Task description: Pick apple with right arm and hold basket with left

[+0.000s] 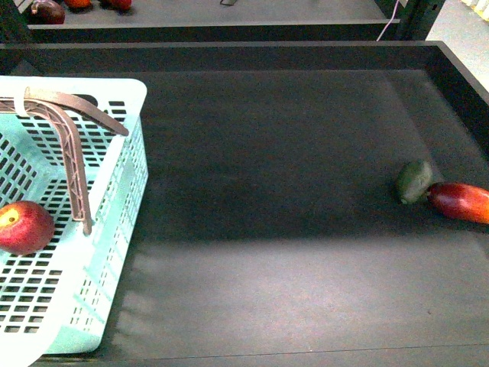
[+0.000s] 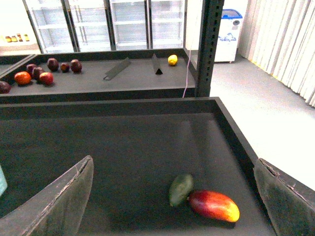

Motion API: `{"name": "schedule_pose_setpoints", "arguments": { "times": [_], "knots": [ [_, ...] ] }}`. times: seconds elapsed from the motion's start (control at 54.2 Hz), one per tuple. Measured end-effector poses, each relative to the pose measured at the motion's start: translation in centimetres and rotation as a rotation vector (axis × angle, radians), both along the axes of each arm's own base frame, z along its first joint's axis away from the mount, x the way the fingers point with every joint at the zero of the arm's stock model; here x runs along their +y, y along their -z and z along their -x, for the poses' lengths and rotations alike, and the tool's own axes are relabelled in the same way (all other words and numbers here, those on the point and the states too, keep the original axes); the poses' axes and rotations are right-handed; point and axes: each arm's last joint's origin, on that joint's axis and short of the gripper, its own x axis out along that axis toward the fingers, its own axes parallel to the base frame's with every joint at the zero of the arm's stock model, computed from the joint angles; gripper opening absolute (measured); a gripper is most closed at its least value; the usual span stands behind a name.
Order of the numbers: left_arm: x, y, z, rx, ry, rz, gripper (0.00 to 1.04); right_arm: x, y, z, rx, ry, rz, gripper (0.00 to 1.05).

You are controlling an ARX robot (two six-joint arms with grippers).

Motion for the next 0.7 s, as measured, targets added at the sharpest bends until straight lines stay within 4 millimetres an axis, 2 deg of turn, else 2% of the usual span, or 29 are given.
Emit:
{"name": "schedule_pose_setpoints", "arguments": {
  "times": [0.111,0.572,0.702],
  "knots": [
    [0.0,0.6,1.2,0.002,0.000,-0.031,0.03,0.0,0.0,0.0,0.000,0.000,0.000,0.96],
    [0.0,1.8,4.7,0.001,0.000,-0.053,0.03,0.0,0.0,0.0,0.000,0.000,0.000,0.96],
    [0.0,2.7,5.3,-0.004,0.000,-0.055,0.03,0.0,0.0,0.0,0.000,0.000,0.000,0.96]
  ]
}}
